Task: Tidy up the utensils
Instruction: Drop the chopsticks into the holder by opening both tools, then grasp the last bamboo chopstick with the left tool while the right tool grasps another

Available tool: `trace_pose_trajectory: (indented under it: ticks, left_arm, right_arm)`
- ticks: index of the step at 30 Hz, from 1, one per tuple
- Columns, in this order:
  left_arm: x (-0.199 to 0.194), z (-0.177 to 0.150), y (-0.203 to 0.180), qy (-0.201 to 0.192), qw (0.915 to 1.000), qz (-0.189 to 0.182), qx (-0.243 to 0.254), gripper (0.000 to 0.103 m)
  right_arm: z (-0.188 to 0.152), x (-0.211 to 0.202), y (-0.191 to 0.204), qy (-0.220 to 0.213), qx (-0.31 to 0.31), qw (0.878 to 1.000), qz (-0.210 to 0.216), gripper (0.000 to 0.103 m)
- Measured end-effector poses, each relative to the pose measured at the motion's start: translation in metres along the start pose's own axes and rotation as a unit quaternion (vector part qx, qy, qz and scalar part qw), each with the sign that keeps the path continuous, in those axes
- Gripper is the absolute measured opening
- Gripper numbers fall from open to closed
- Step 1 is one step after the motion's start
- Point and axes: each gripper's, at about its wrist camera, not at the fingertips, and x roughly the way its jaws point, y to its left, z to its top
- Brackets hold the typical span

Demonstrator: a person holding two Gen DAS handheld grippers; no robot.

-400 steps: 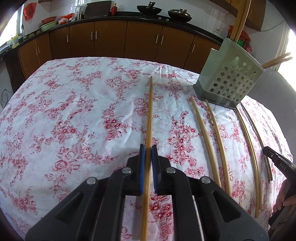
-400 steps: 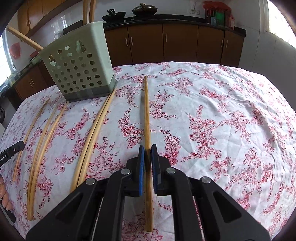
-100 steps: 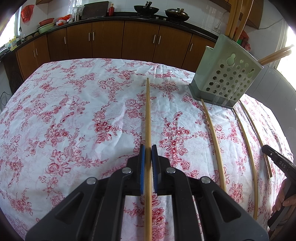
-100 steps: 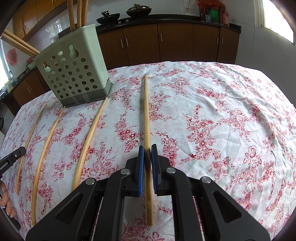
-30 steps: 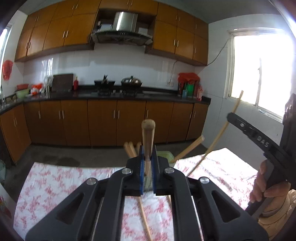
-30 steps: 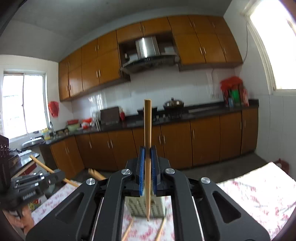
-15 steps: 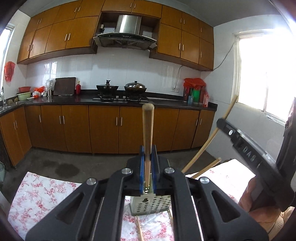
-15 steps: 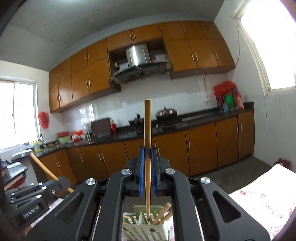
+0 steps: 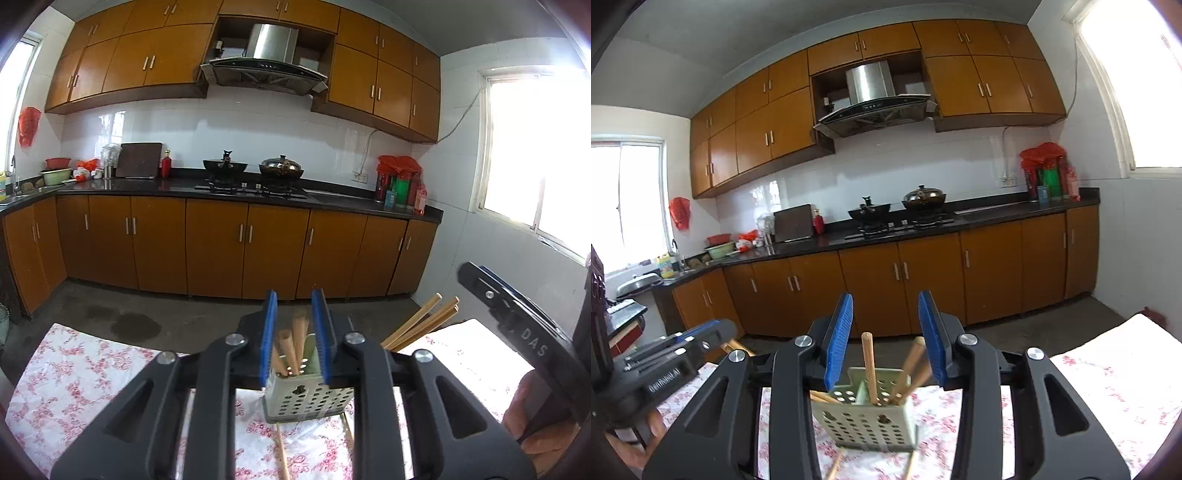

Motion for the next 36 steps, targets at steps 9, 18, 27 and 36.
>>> trace_pose_trajectory:
  ticks: [9, 18, 27, 36]
  left_arm:
    - [-0.061, -0.038, 0.019, 0.016, 0.9993, 0.032, -0.01, 0.037]
    - [-0.033, -0.152, 0.03, 0.182, 0.982, 0.05, -0.008, 0.036]
    - [-0.017, -0.203, 0.008, 0.24, 0.9701, 0.035, 0.008, 0.036]
    - [0.016, -0.228, -0.019, 0.292, 0.9545, 0.042, 0.04, 0.02]
  right_arm:
    - [-0.034, -0.03, -0.021, 0.088, 0.002, 0.995, -0.036, 0.042]
    - [-0.176, -0.002, -0.014, 0.33, 0.035, 0.943, 0.015, 0.032]
    - [-0.214, 0.003, 0.006, 0.358, 0.005, 0.934, -0.004, 0.01]
    - [-0.207, -0.006, -0.045, 0.347, 0.056, 0.935, -0.053, 0.008]
